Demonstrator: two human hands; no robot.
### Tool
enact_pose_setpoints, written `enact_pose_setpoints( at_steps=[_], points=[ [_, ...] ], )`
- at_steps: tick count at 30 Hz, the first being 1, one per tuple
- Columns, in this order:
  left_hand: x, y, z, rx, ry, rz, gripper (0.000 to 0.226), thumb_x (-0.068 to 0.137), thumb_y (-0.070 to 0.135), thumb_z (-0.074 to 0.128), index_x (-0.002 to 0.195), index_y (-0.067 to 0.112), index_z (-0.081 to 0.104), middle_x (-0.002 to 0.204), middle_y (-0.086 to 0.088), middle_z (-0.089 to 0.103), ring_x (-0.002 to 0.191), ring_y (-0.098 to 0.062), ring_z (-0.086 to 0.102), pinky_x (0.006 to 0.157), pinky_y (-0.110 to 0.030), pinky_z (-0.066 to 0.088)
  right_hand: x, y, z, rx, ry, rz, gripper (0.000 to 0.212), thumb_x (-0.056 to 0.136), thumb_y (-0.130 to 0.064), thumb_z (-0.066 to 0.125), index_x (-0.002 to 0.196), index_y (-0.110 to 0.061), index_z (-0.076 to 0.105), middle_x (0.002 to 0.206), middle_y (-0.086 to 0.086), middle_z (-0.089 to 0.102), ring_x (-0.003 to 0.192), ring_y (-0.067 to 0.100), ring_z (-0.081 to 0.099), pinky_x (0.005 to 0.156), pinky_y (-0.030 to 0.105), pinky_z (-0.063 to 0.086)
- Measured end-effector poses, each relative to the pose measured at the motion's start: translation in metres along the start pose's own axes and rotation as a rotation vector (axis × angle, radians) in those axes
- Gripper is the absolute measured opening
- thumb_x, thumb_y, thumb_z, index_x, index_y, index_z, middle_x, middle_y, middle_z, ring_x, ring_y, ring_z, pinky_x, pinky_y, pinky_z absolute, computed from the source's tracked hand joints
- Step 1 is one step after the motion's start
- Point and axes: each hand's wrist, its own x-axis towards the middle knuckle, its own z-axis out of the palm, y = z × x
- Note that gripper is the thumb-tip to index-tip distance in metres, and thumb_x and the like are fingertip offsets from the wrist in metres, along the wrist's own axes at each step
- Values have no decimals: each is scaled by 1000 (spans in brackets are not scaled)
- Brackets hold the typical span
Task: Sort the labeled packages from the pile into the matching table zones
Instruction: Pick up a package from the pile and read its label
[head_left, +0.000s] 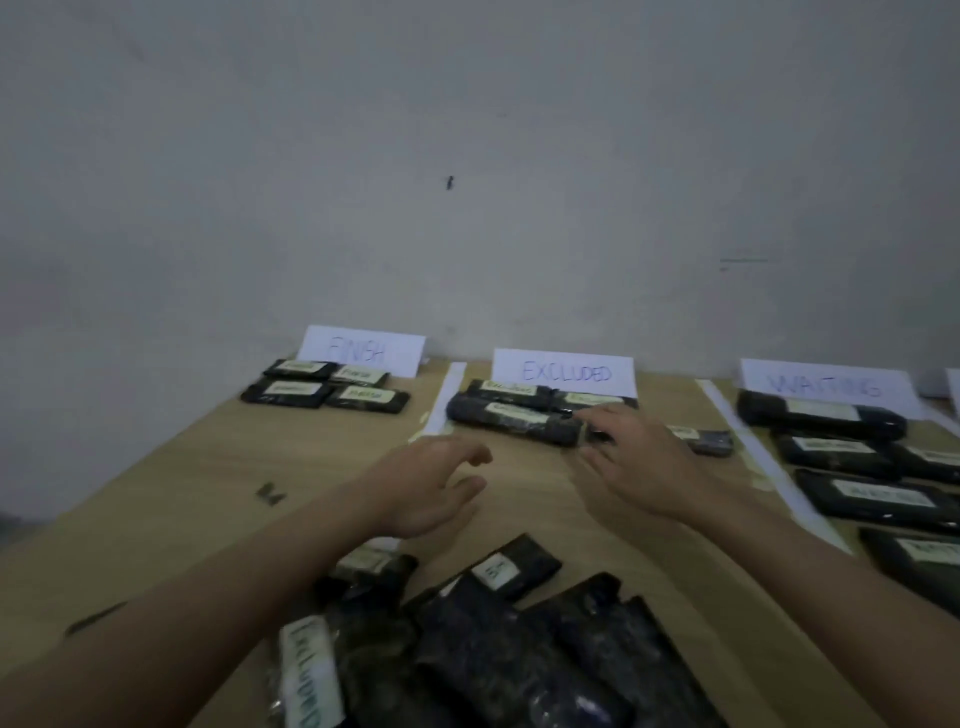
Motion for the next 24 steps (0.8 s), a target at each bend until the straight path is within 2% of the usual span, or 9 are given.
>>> enact_pose_setpoints(
  at_steps=[5, 9, 11, 15, 17, 18, 21, 24],
  points=[
    [-55, -36, -25, 56, 24, -67, 33, 93, 20, 47, 126, 18, 52, 130, 2, 55, 121, -13, 48, 97, -21, 32, -4, -72, -1, 66, -59, -206, 30, 89, -23, 54, 118, -18, 61, 123, -1, 57, 117, 18, 48, 98, 33, 38],
    [-91, -59, -39, 37, 15, -115, 31, 94, 20, 48, 123, 17, 55, 126, 1, 58, 117, -14, 51, 93, -18, 34, -3, -124, 3, 72, -142, -331, 27, 91, -25, 51, 116, -21, 61, 122, -4, 57, 116, 15, 47, 97, 29, 34],
    [-103, -64, -42, -4, -27, -127, 33, 95, 25, 46, 126, 17, 53, 129, 1, 57, 118, -12, 50, 91, -15, 32, -2, -144, 6, 76, -168, -378, 27, 91, -25, 51, 115, -22, 62, 121, -4, 59, 115, 15, 48, 96, 28, 35],
    [-117, -66, -41, -32, -197, -138, 44, 96, 34, 42, 137, 18, 41, 141, 3, 45, 129, -11, 40, 102, -17, 23, -2, -166, 13, 60, -225, -400, 26, 92, -26, 50, 114, -23, 62, 119, -7, 60, 112, 11, 48, 93, 26, 35],
    [-119, -69, -38, -18, -266, -113, 44, 95, 34, 45, 137, 19, 42, 139, -1, 48, 127, -14, 43, 106, -24, 28, -3, -170, 17, 60, -262, -398, 25, 91, -26, 51, 112, -23, 63, 116, -6, 62, 109, 12, 51, 93, 30, 40],
    [-119, -71, -37, -3, -274, -92, 42, 94, 31, 48, 135, 19, 45, 135, -2, 52, 123, -15, 46, 103, -27, 32, -4, -171, 19, 64, -285, -388, 25, 91, -26, 51, 112, -22, 63, 115, -5, 63, 108, 12, 53, 92, 32, 42],
    [-119, -72, -33, 37, -167, -40, 36, 91, 20, 53, 127, 19, 55, 125, -3, 61, 111, -15, 54, 94, -25, 40, -5, -172, 25, 88, -371, -336, 29, 92, -30, 51, 118, -20, 60, 117, -1, 63, 105, 14, 55, 90, 30, 44],
    [-120, -71, -30, 23, 41, 61, 34, 91, 15, 53, 124, 15, 58, 129, -4, 59, 116, -16, 55, 100, -24, 41, -4, -173, 32, 219, -427, -204, 38, 93, -31, 50, 128, -16, 51, 121, 5, 60, 106, 16, 56, 90, 26, 42]
  ],
)
